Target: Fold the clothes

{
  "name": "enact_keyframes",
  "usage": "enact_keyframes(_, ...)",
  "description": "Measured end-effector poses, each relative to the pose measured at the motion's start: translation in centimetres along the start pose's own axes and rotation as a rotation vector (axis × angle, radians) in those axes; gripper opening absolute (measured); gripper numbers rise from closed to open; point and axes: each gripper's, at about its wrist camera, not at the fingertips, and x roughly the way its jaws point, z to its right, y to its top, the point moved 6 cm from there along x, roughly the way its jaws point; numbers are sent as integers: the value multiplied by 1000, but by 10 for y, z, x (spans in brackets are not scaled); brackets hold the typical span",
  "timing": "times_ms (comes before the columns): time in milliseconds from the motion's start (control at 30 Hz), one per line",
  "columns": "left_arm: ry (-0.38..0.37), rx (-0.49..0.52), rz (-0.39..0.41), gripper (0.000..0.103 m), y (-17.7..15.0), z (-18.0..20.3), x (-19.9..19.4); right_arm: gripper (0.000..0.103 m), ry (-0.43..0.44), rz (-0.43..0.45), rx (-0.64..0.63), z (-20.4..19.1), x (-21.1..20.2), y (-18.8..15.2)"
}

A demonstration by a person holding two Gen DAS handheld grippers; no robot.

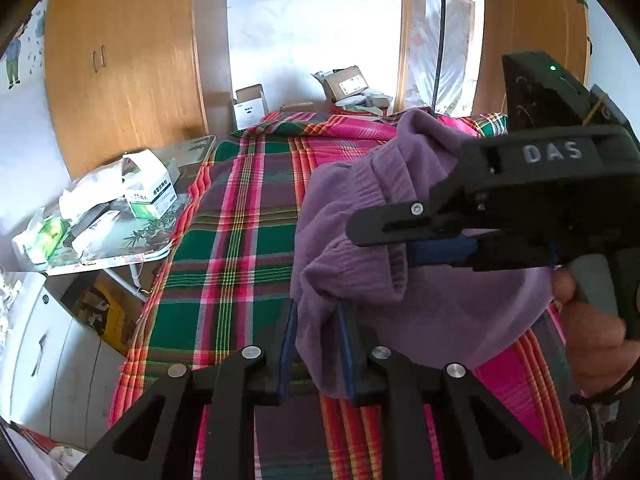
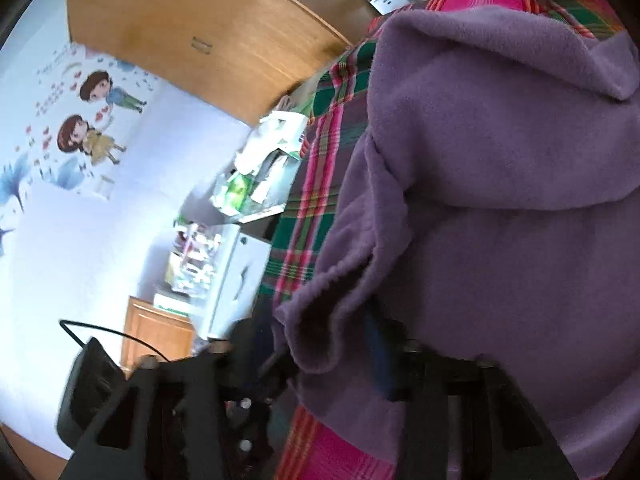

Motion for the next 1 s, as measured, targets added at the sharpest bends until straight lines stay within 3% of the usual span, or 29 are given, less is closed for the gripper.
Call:
enact_keyframes(33,1,0,0,20,0,0,0,15,-7,0,-7,-1,0,2)
enact_keyframes(67,4,2,-3,20,1,-1,1,13,-1,4,-5,-2,-2,3)
enact_keyframes(467,-19,88,27,20,11,24,-6,12,198,-11,200,-3,-25,18)
enact_keyframes(900,32,125,23,20,26,33,9,11,200,-48,209,-9,-25,12)
enact_keyframes(1000,6,97,-1,20,29,32,14,11,201,-48,213,-8,-24,12)
